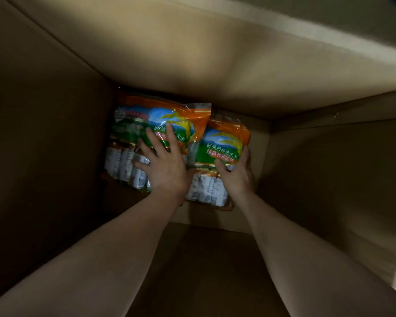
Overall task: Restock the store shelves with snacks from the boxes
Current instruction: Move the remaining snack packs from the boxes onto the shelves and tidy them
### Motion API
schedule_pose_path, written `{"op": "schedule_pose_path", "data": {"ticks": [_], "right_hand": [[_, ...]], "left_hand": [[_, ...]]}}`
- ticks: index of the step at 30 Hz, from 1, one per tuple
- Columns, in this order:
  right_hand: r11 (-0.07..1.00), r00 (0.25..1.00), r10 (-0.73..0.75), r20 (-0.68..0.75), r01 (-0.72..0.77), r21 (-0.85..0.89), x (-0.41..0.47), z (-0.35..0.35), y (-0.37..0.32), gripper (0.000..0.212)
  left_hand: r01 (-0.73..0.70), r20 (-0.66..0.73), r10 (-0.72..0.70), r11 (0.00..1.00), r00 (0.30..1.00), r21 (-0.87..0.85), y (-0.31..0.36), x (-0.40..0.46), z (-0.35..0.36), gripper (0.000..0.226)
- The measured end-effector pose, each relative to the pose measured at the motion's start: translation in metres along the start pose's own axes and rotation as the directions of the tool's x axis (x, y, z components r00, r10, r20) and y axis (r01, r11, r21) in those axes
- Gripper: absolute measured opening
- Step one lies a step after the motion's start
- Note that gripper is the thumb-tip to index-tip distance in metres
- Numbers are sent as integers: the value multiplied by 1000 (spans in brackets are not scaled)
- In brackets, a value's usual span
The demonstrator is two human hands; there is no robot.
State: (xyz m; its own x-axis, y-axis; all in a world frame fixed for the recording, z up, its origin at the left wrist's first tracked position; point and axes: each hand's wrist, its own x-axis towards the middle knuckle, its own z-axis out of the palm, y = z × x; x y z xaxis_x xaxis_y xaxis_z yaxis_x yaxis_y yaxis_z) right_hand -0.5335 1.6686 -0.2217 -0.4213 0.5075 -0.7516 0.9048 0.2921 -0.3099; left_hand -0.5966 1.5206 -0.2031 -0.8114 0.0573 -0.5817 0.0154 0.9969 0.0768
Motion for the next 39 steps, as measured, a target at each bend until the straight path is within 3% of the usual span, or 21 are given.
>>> {"op": "schedule_pose_path", "data": {"ticks": [3, 6, 9, 13, 16, 18, 21, 23, 25, 28, 30, 32, 35, 38, 39], "right_hand": [[996, 1000, -9, -8, 9, 87, -13, -6, -7, 95], [991, 996, -67, -59, 73, 114, -30, -16, -12, 100], [985, 978, -142, -150, 155, 73, -58, -35, -23, 100], [970, 924, -244, -294, 236, -64, -91, -64, -34, 106], [949, 889, -314, -333, 295, -108, -105, -85, -38, 103], [910, 866, -407, -291, 357, -210, -108, -94, -37, 86], [863, 886, -452, -108, 403, -304, -106, -103, -36, 57], [850, 898, -440, -1, 416, -323, -103, -108, -31, 57], [820, 863, -505, 8, 483, -305, -104, -111, -24, 62], [719, 767, -641, 11, 606, -341, -99, -110, -9, 77], [630, 697, -716, 44, 671, -391, -91, -111, -4, 86], [484, 605, -795, 47, 679, -552, -81, -117, -5, 82], [242, 504, -858, 101, 569, -786, -72, -126, -15, 68], [68, 434, -874, 218, 554, -830, -67, -125, -32, 67], [-9, 401, -875, 273, 550, -835, -70, -121, -41, 58]], "left_hand": [[-6, -23, 5, 999, 1000, -43, -2, -1, -10, 110], [-41, 5, 42, 991, 999, -126, -6, -9, -30, 119], [-85, -9, 86, 959, 996, -270, -9, -25, -57, 114], [-48, 48, 95, 808, 994, -587, -14, -47, -93, 103], [-17, 58, 88, 673, 994, -739, -20, -64, -114, 109], [-28, 56, 97, 700, 994, -714, -23, -74, -122, 111], [-31, 87, 100, 810, 991, -585, -30, -82, -120, 100], [44, 134, 45, 803, 990, -594, -33, -82, -115, 93], [142, 173, -44, 778, 984, -612, -35, -77, -109, 98], [259, 233, -138, 725, 963, -639, -38, -65, -96, 129], [310, 268, -178, 723, 947, -618, -40, -60, -86, 137], [335, 279, -204, 737, 938, -587, -39, -56, -78, 132], [338, 251, -233, 747, 940, -572, -41, -49, -73, 111], [271, 204, -184, 762, 962, -588, -47, -51, -77, 102], [246, 193, -161, 768, 968, -591, -49, -54, -81, 101]]}}
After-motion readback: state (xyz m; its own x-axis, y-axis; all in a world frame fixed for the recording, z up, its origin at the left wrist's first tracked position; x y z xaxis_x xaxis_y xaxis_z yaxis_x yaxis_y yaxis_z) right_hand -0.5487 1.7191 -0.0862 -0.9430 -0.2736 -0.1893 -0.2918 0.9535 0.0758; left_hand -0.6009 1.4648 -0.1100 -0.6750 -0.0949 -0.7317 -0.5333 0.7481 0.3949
